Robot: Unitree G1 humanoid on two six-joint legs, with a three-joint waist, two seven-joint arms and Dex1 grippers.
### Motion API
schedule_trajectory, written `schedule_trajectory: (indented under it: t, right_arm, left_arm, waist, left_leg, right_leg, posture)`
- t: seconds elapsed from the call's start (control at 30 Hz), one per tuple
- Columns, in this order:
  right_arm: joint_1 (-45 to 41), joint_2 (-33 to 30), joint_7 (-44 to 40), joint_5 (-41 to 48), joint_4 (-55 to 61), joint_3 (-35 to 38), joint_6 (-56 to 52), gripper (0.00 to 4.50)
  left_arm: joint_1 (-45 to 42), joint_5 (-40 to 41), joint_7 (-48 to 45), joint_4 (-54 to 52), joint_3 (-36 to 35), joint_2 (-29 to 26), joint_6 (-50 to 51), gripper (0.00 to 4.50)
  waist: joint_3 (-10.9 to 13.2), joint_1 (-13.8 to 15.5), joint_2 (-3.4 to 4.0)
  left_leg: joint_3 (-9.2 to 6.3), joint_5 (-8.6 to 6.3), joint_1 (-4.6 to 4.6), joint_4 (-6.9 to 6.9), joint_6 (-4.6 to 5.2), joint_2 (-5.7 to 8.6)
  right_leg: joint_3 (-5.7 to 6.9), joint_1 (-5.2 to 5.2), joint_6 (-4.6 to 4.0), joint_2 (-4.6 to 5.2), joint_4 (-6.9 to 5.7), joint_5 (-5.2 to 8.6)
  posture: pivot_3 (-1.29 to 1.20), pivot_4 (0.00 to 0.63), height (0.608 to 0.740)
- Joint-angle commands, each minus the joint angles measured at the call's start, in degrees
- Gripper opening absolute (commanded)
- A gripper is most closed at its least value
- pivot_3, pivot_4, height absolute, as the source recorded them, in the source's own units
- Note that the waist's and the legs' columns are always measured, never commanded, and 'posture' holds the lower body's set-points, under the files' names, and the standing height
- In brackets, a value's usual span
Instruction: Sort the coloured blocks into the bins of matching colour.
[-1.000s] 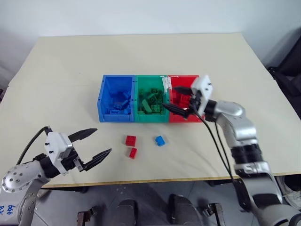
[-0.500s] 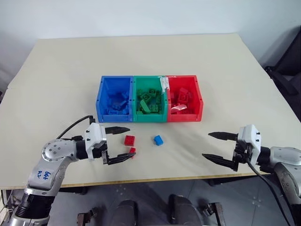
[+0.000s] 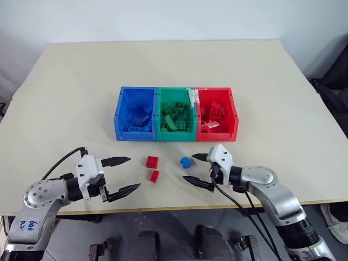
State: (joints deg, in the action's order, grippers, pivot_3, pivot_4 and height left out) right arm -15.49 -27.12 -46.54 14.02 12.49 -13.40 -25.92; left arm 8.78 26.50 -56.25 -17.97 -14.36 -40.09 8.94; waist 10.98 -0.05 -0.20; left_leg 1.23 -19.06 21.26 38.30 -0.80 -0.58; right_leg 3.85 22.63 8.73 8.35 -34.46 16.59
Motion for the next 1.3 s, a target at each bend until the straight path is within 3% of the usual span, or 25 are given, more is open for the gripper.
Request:
schedule_trajectory:
  t: [0.03, 0.27, 0.3, 0.43, 0.6, 0.93, 1.13, 1.3]
  right_arm:
    - [-1.2, 1.4, 0.6, -0.9, -0.7, -1.0, 1.4, 3.5]
    - [-2.7, 2.5, 0.3, -1.8, -2.5, -1.7, 2.1, 1.0]
    - [-3.7, 2.5, -0.6, -1.3, -2.5, -1.7, 2.3, 0.85]
    - [-7.8, 3.5, -3.4, 0.9, -2.5, -1.0, 3.0, 0.85]
    - [-21.7, 12.7, -1.4, 4.0, -6.6, 0.0, 1.9, 0.85]
    - [-46.5, 27.3, 8.3, -7.3, -43.2, -1.3, 15.5, 0.85]
    - [-48.5, 28.2, 7.1, -7.8, -46.6, 0.0, 16.4, 2.83]
    - [-42.8, 23.0, -3.3, -4.2, -37.0, 0.9, 19.4, 4.46]
  left_arm:
    - [2.0, -0.1, 0.9, -2.4, -2.4, 0.2, -2.1, 4.5]
    - [4.9, 0.2, 2.2, -3.3, -3.7, 0.8, -2.9, 4.5]
    - [5.6, 0.3, 2.7, -3.5, -4.3, 1.1, -3.0, 4.5]
    - [7.7, 1.0, 4.9, -4.7, -6.8, 2.3, -2.9, 4.5]
    - [11.9, 3.7, 10.2, -6.9, -13.2, 6.5, -2.2, 4.5]
    - [19.7, 4.2, 14.9, -10.7, -17.9, 12.7, -3.3, 4.5]
    - [19.3, 3.8, 16.7, -12.8, -16.5, 13.0, -2.3, 4.5]
    - [17.4, 3.4, 16.3, -11.9, -14.6, 11.5, -1.5, 4.5]
  waist:
    - [0.0, -0.1, 0.0]
    - [0.0, -0.1, -0.03]
    - [0.0, -0.1, -0.03]
    - [0.0, -0.2, -0.03]
    - [0.0, -1.4, -0.03]
    - [-0.1, -1.9, -0.23]
    - [-0.2, -2.0, -0.26]
    - [-0.2, -1.7, -0.28]
  left_leg:
    - [0.0, -0.01, 0.0, -0.01, -0.01, -0.02]
    - [0.01, -0.02, 0.0, 0.0, 0.0, -0.02]
    - [0.01, -0.02, -0.01, 0.0, 0.0, -0.02]
    - [0.02, -0.02, 0.0, 0.0, 0.0, -0.05]
    - [0.08, -0.05, -0.01, -0.02, -0.06, -0.19]
    - [0.35, -0.16, 0.04, -0.04, -0.11, -0.19]
    - [0.48, -0.2, 0.14, -0.03, -0.12, -0.21]
    - [0.6, -0.21, 0.16, -0.07, -0.13, -0.25]
  right_leg:
    - [0.0, 0.01, -0.01, -0.02, 0.0, 0.0]
    - [0.0, 0.01, -0.01, -0.02, -0.01, 0.01]
    - [0.0, 0.0, -0.01, -0.02, -0.01, 0.01]
    - [0.0, 0.03, -0.02, -0.04, -0.01, 0.01]
    - [-0.03, 0.13, -0.08, -0.12, -0.12, 0.04]
    - [0.02, 0.57, -0.24, -0.07, -0.48, 0.1]
    - [0.0, 0.79, -0.32, -0.03, -0.6, 0.12]
    - [-0.01, 0.91, -0.32, -0.04, -0.6, 0.12]
  posture:
    - [0.0, 0.15, 0.74]
    - [0.0, 0.15, 0.74]
    - [0.0, 0.15, 0.74]
    - [0.0, 0.15, 0.74]
    - [0.0, 0.15, 0.74]
    - [0.0, 0.15, 0.74]
    - [0.0, 0.15, 0.74]
    - [0.0, 0.15, 0.74]
